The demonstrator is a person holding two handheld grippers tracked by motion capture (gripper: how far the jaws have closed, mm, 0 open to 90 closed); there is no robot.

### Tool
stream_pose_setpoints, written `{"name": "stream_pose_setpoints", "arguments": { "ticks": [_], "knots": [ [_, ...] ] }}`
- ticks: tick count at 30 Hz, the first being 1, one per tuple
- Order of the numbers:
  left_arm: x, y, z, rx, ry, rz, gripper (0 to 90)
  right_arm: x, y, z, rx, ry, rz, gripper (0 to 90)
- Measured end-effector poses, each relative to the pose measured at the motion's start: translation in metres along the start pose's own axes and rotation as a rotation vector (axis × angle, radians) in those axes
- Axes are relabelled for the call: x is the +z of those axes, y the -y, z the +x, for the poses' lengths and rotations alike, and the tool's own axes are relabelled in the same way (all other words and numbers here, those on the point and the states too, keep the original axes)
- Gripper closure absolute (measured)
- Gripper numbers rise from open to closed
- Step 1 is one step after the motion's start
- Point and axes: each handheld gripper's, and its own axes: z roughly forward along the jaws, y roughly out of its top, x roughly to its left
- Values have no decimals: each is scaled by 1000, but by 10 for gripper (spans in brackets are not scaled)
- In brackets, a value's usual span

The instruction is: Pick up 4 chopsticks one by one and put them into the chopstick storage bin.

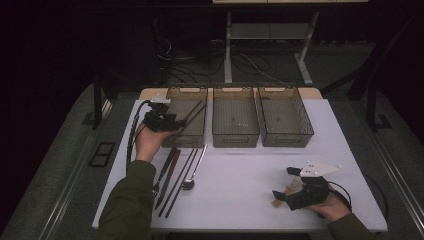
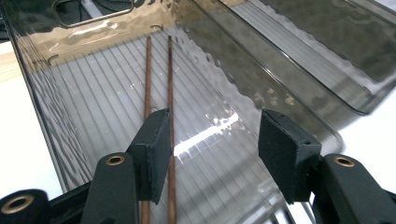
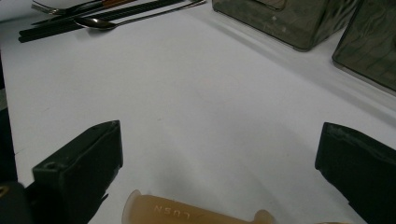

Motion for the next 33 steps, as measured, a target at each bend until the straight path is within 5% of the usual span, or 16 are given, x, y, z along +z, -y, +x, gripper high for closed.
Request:
{"name": "stream_pose_setpoints", "arguments": {
  "ticks": [11, 33],
  "knots": [
    [-23, 23, -27, 31, 24, -23, 481, 0, 0, 0, -1, 2, 0, 11],
    [-32, 90, -63, 69, 39, 66, 733, 0, 0, 0, 0, 7, 2, 11]
  ]
}}
